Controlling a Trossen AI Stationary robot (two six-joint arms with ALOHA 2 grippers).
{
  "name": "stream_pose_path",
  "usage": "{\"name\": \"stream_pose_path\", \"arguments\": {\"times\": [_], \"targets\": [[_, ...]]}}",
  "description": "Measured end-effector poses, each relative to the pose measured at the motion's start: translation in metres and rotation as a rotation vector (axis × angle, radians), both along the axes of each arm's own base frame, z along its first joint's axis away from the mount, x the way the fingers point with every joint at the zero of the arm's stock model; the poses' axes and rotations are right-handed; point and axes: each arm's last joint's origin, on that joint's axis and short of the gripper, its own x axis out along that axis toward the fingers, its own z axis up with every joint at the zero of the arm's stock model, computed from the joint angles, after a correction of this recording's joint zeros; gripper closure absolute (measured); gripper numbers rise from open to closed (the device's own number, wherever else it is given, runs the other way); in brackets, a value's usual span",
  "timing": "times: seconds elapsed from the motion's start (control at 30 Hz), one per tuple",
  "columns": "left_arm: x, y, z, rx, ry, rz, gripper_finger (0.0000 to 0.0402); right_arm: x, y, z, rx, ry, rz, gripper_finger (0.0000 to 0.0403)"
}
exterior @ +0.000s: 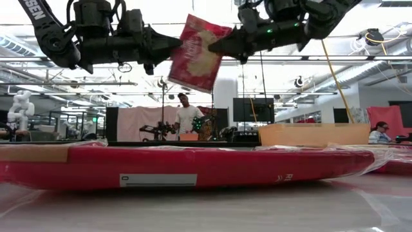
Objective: Sort popcorn bags into baskets
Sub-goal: Put the red popcorn bag into the orange bin
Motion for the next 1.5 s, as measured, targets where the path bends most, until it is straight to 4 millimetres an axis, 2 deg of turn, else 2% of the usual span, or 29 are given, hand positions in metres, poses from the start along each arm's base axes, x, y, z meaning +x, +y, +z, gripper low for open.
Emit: {"name": "stream_pose_path", "arguments": {"times": [0.13, 0.37, 0.63, 0.83, 0.93, 1.07, 1.33, 1.5], "targets": [[0.001, 0.0, -0.006, -0.021, 0.065, 0.006, 0.0255, -0.028, -0.01, 0.019, -0.009, 0.041, -0.002, 0.0394], [0.001, 0.001, -0.015, -0.047, 0.148, 0.01, 0.0213, -0.093, -0.042, 0.041, -0.037, 0.175, -0.147, 0.0393], [0.002, -0.002, -0.016, -0.072, 0.158, 0.001, 0.0213, -0.153, -0.08, 0.053, 0.032, 0.362, -0.233, 0.0393], [0.002, -0.002, -0.016, -0.056, 0.162, 0.0, 0.0234, -0.187, -0.1, 0.045, 0.165, 0.451, -0.412, 0.0393], [0.002, -0.002, -0.016, -0.054, 0.164, 0.0, 0.0243, -0.2, -0.106, 0.036, 0.285, 0.503, -0.506, 0.0393], [0.002, -0.002, -0.017, -0.053, 0.17, 0.0, 0.0249, -0.208, -0.11, 0.027, 0.355, 0.574, -0.567, 0.0392], [0.002, -0.002, -0.017, -0.053, 0.17, 0.0, 0.0249, -0.216, -0.107, 0.008, 0.475, 0.778, -0.597, 0.0392], [0.002, -0.002, -0.018, -0.056, 0.18, 0.0, 0.0249, -0.217, -0.105, 0.006, 0.489, 0.807, -0.585, 0.0392]]}}
